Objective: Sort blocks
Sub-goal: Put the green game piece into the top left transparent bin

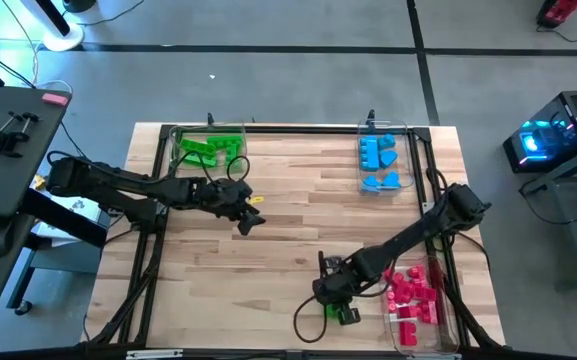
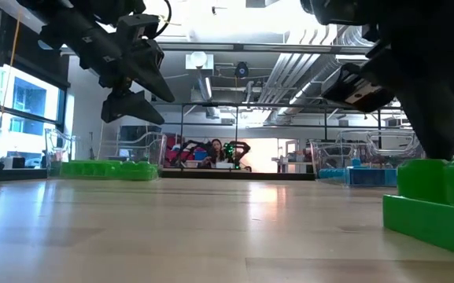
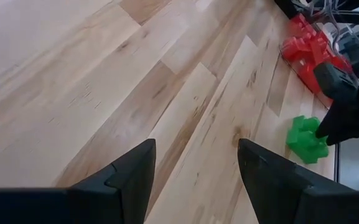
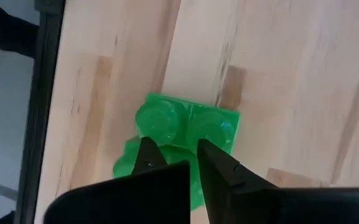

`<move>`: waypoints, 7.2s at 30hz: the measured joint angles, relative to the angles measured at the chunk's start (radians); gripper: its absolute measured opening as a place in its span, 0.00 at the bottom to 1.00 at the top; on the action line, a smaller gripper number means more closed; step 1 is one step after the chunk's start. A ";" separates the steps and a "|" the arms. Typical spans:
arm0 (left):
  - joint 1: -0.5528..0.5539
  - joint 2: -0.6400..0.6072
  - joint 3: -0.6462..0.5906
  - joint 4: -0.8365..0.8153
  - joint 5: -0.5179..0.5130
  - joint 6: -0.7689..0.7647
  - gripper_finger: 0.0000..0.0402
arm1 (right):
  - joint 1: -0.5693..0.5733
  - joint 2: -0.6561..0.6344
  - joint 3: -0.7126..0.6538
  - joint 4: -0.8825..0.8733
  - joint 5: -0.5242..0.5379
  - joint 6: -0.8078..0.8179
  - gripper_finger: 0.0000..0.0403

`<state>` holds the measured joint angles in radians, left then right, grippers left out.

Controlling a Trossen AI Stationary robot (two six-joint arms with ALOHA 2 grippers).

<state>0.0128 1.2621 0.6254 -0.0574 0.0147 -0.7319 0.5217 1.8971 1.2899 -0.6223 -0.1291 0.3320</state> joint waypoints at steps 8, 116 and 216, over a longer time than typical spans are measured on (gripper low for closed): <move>0.000 0.000 0.000 0.004 0.013 -0.011 0.53 | -0.048 0.010 0.001 0.050 0.131 -0.027 0.00; -0.170 0.691 0.535 -0.308 -0.167 -0.075 0.53 | -0.481 -0.685 -0.535 0.258 0.315 0.054 0.00; -0.073 -0.003 0.361 -0.406 -0.012 0.296 0.59 | -0.226 0.040 -0.046 0.155 0.338 -0.330 0.00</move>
<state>-0.0601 1.2590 0.9867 -0.4632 0.0027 -0.4360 0.2959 1.9372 1.2443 -0.4674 0.2091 0.0021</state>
